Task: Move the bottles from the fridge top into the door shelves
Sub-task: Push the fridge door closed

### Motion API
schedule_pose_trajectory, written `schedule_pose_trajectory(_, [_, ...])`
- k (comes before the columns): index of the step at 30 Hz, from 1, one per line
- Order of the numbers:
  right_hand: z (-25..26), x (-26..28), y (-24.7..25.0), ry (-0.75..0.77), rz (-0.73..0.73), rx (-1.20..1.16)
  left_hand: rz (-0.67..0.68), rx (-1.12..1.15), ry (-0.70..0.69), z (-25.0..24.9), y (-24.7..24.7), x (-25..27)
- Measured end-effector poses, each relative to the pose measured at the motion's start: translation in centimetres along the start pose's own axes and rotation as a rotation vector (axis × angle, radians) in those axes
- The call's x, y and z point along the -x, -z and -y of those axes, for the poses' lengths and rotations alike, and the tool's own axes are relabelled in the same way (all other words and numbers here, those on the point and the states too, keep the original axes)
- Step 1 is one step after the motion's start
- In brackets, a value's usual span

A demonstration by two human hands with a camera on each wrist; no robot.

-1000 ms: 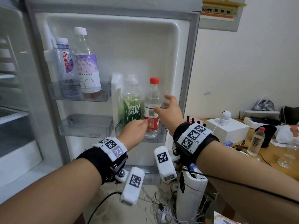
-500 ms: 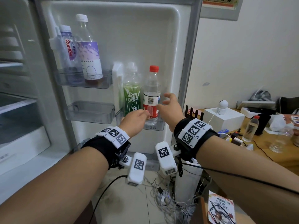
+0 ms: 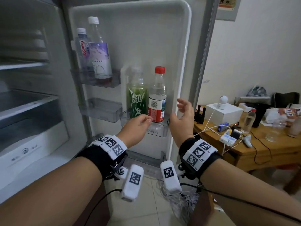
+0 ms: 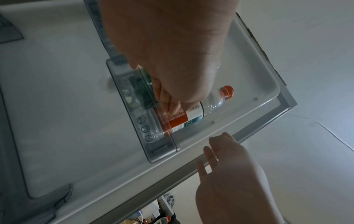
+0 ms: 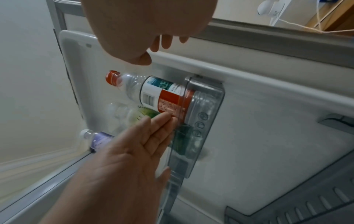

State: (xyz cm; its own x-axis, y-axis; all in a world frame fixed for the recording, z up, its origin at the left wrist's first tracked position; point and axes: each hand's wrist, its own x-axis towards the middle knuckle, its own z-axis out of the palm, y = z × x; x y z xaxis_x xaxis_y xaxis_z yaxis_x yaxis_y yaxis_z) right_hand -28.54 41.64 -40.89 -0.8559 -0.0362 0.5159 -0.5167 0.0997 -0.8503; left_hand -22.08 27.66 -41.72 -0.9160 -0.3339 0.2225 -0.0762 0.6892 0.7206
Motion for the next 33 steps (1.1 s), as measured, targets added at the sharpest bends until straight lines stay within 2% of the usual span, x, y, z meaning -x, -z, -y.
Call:
schedule_pose_trajectory(5, [4.3, 3.8, -0.1, 0.152, -0.045, 0.014, -0.018, 0.033, 0.008, 0.3, 2.4, 3.6])
schedule_pose_trajectory(8, [6.8, 5.7, 0.2, 0.207, -0.036, -0.023, -0.185, 0.098, 0.000, 0.3, 3.5, 5.7])
schedule_pose_trajectory(11, [9.0, 7.1, 0.5, 0.223, -0.071, -0.097, -0.334, 0.114, -0.120, -0.9, 4.8, 8.1])
schedule_pose_trajectory(15, [11.7, 8.1, 1.3, 0.226, -0.137, -0.215, -0.336, 0.103, -0.288, -2.9, 6.7, 10.8])
schedule_pose_trajectory(20, [14.4, 6.4, 2.8, 0.109, -0.209, -0.375, -0.321, 0.170, -0.374, -4.1, 8.9, 13.4])
schedule_pose_trajectory(26, [16.9, 5.3, 3.1, -0.204, 0.098, -0.337, -0.372, 0.163, -0.445, -5.0, 11.6, 15.5])
schedule_pose_trajectory(33, [18.4, 8.0, 0.5, -0.213, 0.267, -0.426, -0.477, 0.179, -0.459, -5.0, 14.1, 17.5])
